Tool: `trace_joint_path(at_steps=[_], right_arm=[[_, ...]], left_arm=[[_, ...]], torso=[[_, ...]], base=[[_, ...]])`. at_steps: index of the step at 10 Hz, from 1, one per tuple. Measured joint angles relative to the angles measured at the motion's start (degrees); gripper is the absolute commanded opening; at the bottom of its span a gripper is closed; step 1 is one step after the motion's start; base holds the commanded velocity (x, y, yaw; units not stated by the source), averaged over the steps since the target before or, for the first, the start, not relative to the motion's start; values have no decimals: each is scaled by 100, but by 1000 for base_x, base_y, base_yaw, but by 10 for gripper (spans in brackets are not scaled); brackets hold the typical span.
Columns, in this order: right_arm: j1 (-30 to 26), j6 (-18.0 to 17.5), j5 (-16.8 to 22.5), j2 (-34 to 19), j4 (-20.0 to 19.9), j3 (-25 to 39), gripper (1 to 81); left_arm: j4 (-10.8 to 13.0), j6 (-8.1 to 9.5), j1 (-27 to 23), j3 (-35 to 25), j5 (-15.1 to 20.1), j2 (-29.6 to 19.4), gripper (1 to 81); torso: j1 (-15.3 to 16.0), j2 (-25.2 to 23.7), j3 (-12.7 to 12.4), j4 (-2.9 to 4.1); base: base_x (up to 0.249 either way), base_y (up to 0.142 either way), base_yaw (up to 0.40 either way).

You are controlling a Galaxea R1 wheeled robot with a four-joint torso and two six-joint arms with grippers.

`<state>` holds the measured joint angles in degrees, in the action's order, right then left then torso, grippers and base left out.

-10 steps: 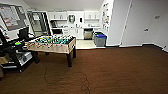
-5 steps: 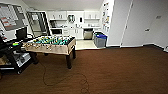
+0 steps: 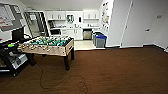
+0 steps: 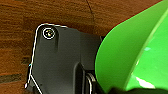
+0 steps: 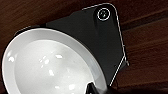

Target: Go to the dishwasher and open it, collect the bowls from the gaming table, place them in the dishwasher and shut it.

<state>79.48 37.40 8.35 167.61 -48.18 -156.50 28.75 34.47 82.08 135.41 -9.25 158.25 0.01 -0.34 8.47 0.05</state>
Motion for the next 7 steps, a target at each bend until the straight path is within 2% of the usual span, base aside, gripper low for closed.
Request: trace_joint_path(at_steps=[3, 7], right_arm=[[-32, 0, -15, 4, 0, 0, 10], [4, 2, 2, -5, 0, 0, 10]], left_arm=[[0, 0, -16, 0, -11, 16, 10], [0, 0, 0, 0, 2, 11, 10]], torso=[[7, 0, 2, 0], [7, 0, 2, 0]], base=[[127, -73, 0], [112, 0, 0]])
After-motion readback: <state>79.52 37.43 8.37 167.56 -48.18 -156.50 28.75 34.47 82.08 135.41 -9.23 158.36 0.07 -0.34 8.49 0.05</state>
